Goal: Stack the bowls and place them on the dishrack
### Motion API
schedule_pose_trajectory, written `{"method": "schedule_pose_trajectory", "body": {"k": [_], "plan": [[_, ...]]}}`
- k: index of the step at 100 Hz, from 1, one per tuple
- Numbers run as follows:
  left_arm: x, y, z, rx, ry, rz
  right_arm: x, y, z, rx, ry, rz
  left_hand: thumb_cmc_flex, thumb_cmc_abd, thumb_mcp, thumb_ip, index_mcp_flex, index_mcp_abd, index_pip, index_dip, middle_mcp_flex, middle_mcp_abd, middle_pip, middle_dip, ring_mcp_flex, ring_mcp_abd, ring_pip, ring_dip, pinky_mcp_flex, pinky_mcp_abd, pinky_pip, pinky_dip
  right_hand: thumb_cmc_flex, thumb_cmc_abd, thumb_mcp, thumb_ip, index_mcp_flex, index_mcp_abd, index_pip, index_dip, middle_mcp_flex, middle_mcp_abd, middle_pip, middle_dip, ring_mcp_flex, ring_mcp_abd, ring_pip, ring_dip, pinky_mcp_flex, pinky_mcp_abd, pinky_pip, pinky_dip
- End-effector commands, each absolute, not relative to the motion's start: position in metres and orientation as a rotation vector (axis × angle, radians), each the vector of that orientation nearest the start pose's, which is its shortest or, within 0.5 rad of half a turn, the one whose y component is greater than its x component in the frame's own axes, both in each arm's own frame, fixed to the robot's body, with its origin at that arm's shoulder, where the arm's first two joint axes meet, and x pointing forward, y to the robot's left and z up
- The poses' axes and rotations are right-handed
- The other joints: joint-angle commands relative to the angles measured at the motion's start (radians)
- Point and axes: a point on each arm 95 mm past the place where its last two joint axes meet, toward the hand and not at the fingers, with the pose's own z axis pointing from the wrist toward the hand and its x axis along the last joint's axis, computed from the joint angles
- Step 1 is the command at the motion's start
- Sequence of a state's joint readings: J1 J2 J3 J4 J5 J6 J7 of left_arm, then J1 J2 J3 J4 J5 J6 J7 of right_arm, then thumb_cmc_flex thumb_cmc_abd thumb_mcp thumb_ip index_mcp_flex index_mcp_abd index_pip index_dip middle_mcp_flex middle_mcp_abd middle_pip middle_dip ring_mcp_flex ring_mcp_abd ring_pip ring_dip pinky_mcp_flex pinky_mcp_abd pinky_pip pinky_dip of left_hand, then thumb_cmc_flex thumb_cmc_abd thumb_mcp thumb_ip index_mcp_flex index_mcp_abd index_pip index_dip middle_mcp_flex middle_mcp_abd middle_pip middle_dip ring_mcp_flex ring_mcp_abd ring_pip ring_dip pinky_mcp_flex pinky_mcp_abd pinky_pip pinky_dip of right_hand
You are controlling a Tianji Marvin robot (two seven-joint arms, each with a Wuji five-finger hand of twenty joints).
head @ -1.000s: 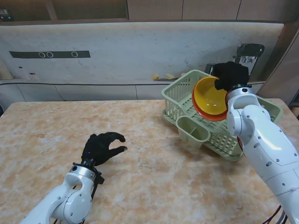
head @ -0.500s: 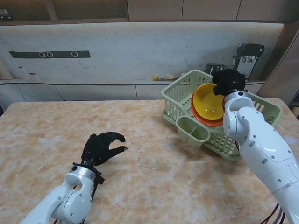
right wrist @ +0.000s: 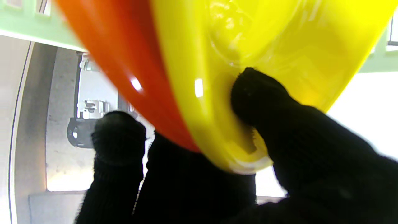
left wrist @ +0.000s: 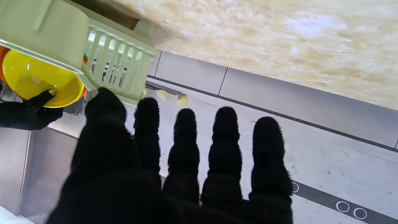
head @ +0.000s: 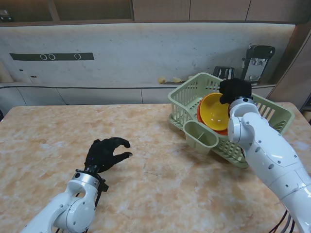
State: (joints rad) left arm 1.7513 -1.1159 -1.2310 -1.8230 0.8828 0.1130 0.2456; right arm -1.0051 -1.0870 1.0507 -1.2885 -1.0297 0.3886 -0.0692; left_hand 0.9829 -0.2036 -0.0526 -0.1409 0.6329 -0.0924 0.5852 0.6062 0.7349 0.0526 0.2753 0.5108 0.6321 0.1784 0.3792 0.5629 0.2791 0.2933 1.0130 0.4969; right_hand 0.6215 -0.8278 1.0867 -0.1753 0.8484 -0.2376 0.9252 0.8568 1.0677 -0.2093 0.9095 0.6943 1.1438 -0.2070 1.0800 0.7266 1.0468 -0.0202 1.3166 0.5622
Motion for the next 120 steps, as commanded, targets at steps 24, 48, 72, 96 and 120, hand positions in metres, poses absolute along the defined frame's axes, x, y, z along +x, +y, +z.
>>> {"method": "schedule_pose_trajectory", "body": {"k": [24,48,72,96,120], "plan": [[0.347,-0.021,-0.292,-1.274,1.159,-1.674,0.552,-0.049,-0.201,1.120,1.100,1.094,0.037,0.022,-0.011,0.028,0.018,-0.009,0.012,0.025,0.021,0.000,-0.002,0.000,0.013,0.008,-0.004,0.001,-0.008,0.019,0.005,0.012,0.241,0.308,0.188,0.091,0.168,-0.211,0.140,-0.026,-0.039,-0.059,-0.036,-0.034,0.012,-0.065,-0.019,-0.037,0.022,-0.032,0.030,-0.040],[0.347,-0.021,-0.292,-1.272,1.160,-1.676,0.552,-0.052,-0.206,1.123,1.147,1.045,0.037,0.022,-0.011,0.028,0.018,-0.009,0.013,0.025,0.022,-0.001,-0.002,0.000,0.013,0.009,-0.004,0.001,-0.008,0.019,0.005,0.012,0.240,0.310,0.167,0.079,0.162,-0.192,0.100,-0.065,-0.050,-0.049,-0.062,-0.064,-0.009,-0.047,-0.059,-0.063,0.005,-0.017,-0.008,-0.090],[0.347,-0.022,-0.292,-1.272,1.162,-1.680,0.553,-0.056,-0.211,1.108,1.186,1.006,0.036,0.023,-0.011,0.028,0.019,-0.010,0.013,0.025,0.021,0.000,-0.002,0.000,0.013,0.008,-0.004,0.001,-0.009,0.019,0.005,0.012,0.233,0.309,0.148,0.074,0.155,-0.184,0.075,-0.090,-0.056,-0.050,-0.081,-0.086,-0.020,-0.038,-0.091,-0.082,-0.015,-0.014,-0.030,-0.115],[0.347,-0.021,-0.292,-1.272,1.156,-1.680,0.554,-0.061,-0.218,1.089,1.219,0.968,0.037,0.022,-0.010,0.028,0.019,-0.008,0.013,0.025,0.020,0.001,-0.002,0.000,0.014,0.008,-0.004,0.001,-0.010,0.020,0.005,0.012,0.227,0.305,0.144,0.068,0.143,-0.181,0.052,-0.114,-0.067,-0.052,-0.102,-0.109,-0.038,-0.025,-0.147,-0.115,-0.064,0.000,-0.066,-0.141],[0.346,-0.021,-0.291,-1.273,1.154,-1.682,0.558,-0.065,-0.227,1.096,1.226,0.939,0.038,0.023,-0.010,0.028,0.019,-0.008,0.013,0.024,0.021,0.001,-0.002,0.000,0.013,0.010,-0.004,0.001,-0.010,0.021,0.004,0.012,0.224,0.311,0.138,0.070,0.129,-0.176,0.030,-0.140,-0.078,-0.053,-0.125,-0.137,-0.051,-0.015,-0.199,-0.149,-0.094,0.018,-0.089,-0.163]]}}
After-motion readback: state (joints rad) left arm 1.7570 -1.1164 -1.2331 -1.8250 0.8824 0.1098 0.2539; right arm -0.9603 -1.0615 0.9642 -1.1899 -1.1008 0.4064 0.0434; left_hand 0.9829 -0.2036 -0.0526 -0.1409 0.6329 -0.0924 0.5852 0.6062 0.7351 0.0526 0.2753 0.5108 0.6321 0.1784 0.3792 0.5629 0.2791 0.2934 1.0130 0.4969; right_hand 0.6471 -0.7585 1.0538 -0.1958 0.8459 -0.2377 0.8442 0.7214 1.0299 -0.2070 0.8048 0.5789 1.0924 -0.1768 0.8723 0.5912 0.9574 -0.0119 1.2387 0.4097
